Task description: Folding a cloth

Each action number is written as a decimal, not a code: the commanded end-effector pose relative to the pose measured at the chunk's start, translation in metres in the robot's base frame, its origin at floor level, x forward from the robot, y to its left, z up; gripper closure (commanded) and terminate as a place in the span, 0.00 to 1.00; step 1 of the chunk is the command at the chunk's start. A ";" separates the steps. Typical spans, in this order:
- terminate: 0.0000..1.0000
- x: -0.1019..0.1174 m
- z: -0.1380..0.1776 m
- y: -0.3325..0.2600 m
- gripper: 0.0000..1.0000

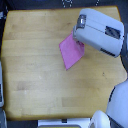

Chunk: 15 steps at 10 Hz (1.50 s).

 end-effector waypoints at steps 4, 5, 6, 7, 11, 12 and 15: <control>0.00 -0.036 -0.037 0.106 1.00; 0.00 -0.035 -0.043 0.109 1.00; 0.00 -0.035 -0.045 0.110 1.00; 0.00 -0.034 -0.049 0.109 1.00; 0.00 -0.030 -0.052 0.108 1.00; 0.00 -0.029 -0.054 0.109 1.00; 0.00 -0.024 -0.055 0.113 1.00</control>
